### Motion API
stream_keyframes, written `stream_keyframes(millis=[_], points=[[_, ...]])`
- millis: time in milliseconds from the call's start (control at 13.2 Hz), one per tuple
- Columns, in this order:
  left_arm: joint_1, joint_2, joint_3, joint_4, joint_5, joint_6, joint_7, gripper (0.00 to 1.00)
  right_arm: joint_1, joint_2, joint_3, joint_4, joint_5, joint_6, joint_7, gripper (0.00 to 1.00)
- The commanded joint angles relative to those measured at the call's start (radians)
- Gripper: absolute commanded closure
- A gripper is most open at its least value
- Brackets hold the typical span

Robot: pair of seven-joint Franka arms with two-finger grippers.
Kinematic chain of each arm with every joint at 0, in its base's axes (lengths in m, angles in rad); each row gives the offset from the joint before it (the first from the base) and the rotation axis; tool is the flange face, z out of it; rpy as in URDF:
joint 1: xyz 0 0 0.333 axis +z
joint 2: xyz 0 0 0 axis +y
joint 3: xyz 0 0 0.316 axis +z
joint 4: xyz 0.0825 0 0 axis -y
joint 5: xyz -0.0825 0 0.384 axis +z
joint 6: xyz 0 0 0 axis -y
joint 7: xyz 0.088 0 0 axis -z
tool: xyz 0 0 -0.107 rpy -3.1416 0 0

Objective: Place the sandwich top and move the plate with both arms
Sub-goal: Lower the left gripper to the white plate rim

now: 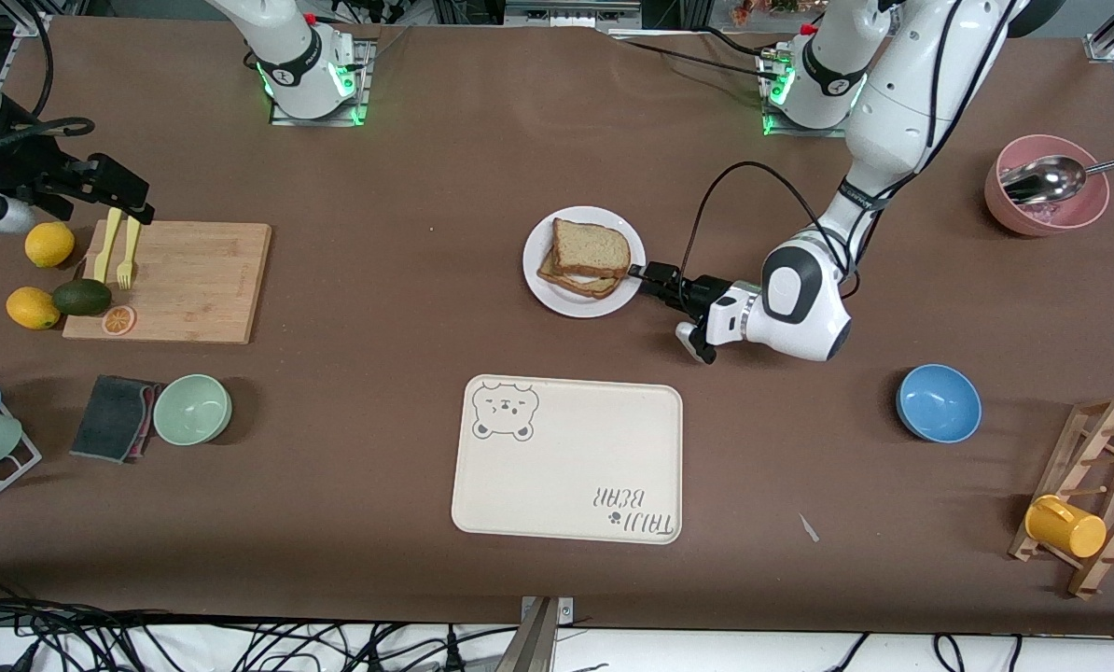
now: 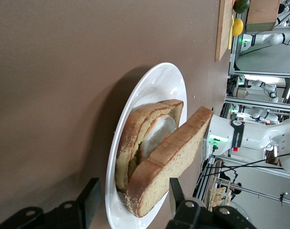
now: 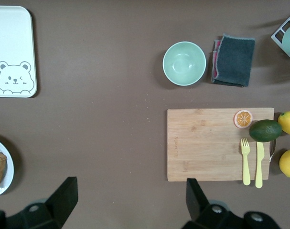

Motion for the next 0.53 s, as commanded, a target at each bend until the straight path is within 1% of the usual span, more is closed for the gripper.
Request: stream_keyframes(millis=[0, 76, 228, 304, 380, 456], points=[[-0.011, 0.036, 0.005, -0.003, -0.095, 0.013, 0.125, 0.48, 0.005, -0.003, -0.001, 0.002, 0.006, 0.000, -0.001, 0.00], [-0.011, 0.051, 0.005, -0.002, -0.106, 0.013, 0.150, 0.55, 0.007, -0.003, 0.000, 0.004, 0.003, 0.000, -0.001, 0.00], [-0.011, 0.053, 0.005, -0.002, -0.112, 0.013, 0.161, 0.62, 0.008, -0.003, 0.000, 0.004, 0.000, 0.000, 0.000, 0.00], [-0.011, 0.053, 0.005, 0.002, -0.112, 0.013, 0.163, 0.62, 0.007, -0.003, 0.000, 0.006, -0.002, 0.006, -0.003, 0.00], [-0.012, 0.054, 0.005, 0.002, -0.112, 0.015, 0.163, 0.65, 0.008, -0.003, 0.000, 0.006, -0.003, 0.004, -0.003, 0.00], [-0.012, 0.054, 0.005, 0.002, -0.112, 0.015, 0.163, 0.74, 0.008, -0.003, 0.000, 0.006, -0.006, 0.003, -0.004, 0.00]])
